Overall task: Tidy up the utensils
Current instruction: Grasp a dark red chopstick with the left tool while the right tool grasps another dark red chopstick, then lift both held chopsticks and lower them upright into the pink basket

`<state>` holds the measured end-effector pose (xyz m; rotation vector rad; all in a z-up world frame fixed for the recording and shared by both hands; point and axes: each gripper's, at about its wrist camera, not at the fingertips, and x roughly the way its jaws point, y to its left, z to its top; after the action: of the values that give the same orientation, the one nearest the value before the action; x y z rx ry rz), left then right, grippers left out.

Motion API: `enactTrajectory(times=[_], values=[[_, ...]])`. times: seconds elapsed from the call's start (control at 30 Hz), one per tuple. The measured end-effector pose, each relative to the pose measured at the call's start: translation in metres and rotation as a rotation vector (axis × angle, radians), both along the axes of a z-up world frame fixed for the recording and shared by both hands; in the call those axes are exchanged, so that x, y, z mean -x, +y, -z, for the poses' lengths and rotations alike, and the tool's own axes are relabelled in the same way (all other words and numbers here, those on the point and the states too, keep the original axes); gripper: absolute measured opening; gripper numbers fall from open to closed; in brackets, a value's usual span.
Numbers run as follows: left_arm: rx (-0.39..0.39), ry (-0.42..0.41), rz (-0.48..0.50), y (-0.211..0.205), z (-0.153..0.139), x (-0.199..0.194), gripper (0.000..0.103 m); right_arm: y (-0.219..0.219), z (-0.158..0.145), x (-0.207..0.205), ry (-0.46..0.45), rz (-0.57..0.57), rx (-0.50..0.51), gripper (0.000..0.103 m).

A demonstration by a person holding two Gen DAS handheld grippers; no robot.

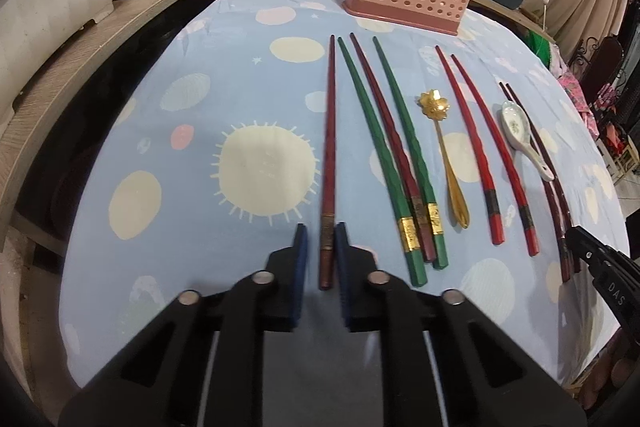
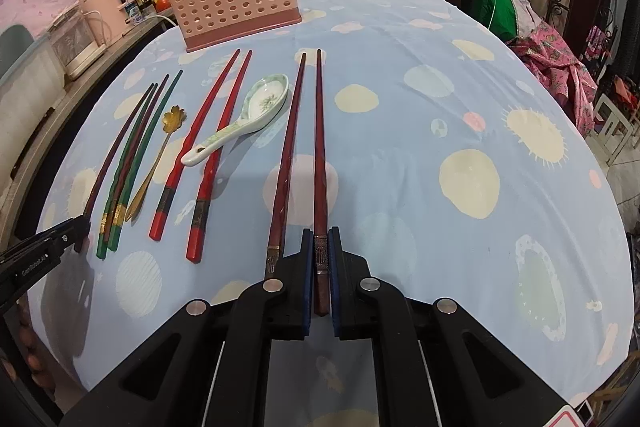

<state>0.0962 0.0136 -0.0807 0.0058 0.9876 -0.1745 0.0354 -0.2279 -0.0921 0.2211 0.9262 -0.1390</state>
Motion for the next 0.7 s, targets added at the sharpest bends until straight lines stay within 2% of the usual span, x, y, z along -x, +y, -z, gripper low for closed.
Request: enactTrajectory(times=[0.17,0.37,0.53,0.7], values=[[0.044,0.01,0.002,0.004,-0.003,0.003,0.007,-0.002,-0.008,0.007,-0.021,0.004,0.0,0.007],[0.077,-0.026,-0.009,0.012,-0.023,0.011,0.007,-0.009,-0.035,0.016,-0.087,0.018,0.016,0.007],[0.1,-0.093,-0.016,0.019,-0.055,0.011,0.007,-0.015,-0.071,0.016,-0.165,0.019,0.033,0.007],[0.112,-0.201,-0.02,0.022,-0.096,0.0,0.007,-0.024,-0.109,0.002,-0.255,0.016,0.044,0.007]])
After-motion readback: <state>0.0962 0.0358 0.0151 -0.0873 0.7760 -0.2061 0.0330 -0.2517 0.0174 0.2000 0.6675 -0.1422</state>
